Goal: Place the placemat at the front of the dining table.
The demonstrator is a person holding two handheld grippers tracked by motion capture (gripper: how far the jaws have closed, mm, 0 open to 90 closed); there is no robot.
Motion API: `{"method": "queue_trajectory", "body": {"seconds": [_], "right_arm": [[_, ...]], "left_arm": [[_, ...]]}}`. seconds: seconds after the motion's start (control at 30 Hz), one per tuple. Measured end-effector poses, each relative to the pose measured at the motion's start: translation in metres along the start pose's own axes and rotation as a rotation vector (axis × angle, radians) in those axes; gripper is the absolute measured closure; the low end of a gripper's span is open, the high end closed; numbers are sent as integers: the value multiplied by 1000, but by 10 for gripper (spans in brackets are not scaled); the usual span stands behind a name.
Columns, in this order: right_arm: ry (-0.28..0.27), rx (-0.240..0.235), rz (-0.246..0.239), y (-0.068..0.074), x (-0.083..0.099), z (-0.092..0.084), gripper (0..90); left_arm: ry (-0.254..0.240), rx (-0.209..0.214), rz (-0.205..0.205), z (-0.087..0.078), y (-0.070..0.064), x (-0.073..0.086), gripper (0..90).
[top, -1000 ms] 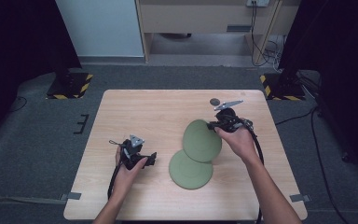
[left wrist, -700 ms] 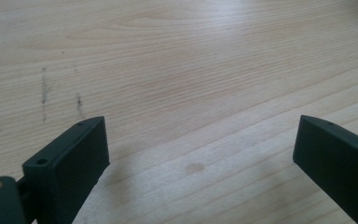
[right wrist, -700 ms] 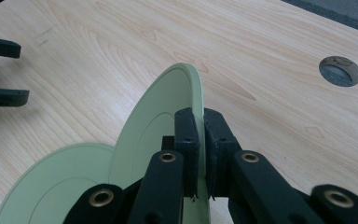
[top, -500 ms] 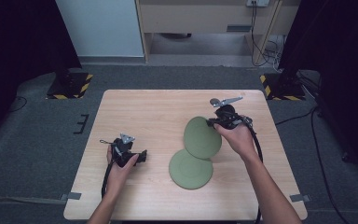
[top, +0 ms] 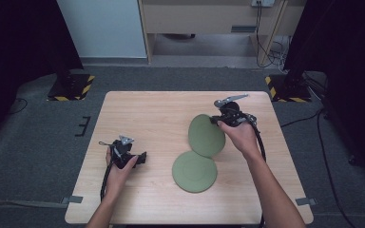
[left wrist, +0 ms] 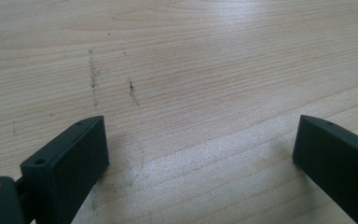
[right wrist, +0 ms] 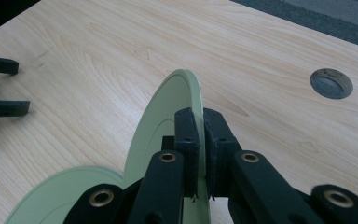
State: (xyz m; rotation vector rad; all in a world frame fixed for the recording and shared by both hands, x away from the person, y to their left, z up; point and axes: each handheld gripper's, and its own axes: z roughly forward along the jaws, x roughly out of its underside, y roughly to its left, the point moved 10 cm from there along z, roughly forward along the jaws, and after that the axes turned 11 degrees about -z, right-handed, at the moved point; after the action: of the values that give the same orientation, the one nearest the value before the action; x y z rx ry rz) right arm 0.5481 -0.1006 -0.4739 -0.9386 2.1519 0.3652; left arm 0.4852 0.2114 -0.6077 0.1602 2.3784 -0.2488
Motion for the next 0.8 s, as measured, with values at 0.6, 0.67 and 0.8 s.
{"method": "queue_trajectory", "body": {"seconds": [0.6, 0.67, 0.8], "right_arm": [[-19, 46, 2, -11, -29, 5, 858], [-22, 49, 8, -13, -31, 9, 859], [-38, 51, 20, -13, -39, 13, 858]], "left_arm": [[1, 6, 8, 2, 0, 0, 0], [1, 5, 6, 2, 0, 0, 0], [1, 4, 6, 2, 0, 0, 0]]}}
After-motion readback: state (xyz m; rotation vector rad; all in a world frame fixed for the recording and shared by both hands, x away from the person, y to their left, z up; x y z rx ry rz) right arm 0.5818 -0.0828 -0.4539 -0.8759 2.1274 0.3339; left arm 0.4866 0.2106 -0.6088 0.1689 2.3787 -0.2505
